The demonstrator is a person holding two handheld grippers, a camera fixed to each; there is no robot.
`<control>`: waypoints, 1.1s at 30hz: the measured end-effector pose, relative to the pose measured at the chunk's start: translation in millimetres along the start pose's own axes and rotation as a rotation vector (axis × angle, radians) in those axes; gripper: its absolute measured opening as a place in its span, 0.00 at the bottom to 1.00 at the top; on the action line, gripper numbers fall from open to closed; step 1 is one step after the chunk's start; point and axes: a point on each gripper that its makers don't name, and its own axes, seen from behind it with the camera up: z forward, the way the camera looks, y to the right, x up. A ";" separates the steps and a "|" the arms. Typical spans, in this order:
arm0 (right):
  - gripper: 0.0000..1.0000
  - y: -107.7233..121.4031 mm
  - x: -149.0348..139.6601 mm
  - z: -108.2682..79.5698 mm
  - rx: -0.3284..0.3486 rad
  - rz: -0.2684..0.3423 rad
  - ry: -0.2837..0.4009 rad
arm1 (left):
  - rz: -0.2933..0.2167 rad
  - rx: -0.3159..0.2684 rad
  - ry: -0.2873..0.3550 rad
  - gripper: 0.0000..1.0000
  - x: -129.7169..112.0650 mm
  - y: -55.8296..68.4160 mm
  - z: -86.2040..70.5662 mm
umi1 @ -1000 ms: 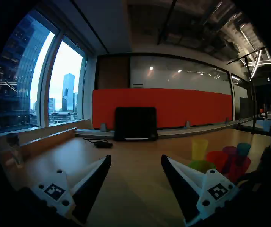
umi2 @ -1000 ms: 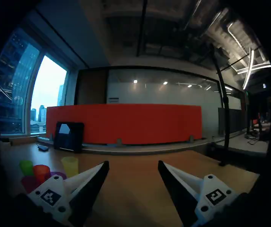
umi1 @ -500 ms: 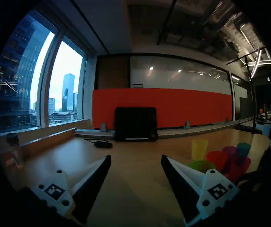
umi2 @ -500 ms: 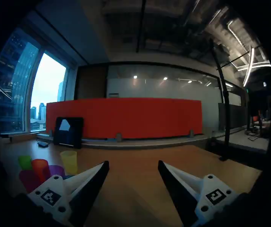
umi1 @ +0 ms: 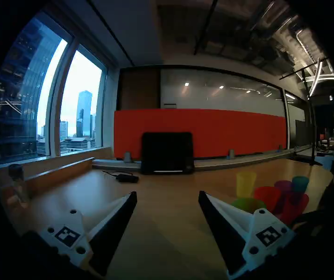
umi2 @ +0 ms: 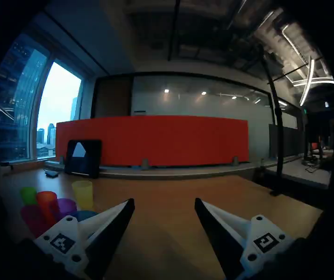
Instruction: Pour water
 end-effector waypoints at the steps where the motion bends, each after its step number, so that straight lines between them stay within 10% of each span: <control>1: 1.00 -0.1 -0.1 0.4 0.000 0.000 0.000 | 0.000 0.000 0.000 0.98 0.0 0.0 -0.1; 33: 1.00 -2.0 -0.1 1.7 0.006 0.000 -0.003 | -0.001 0.000 0.000 0.98 -0.1 0.8 0.0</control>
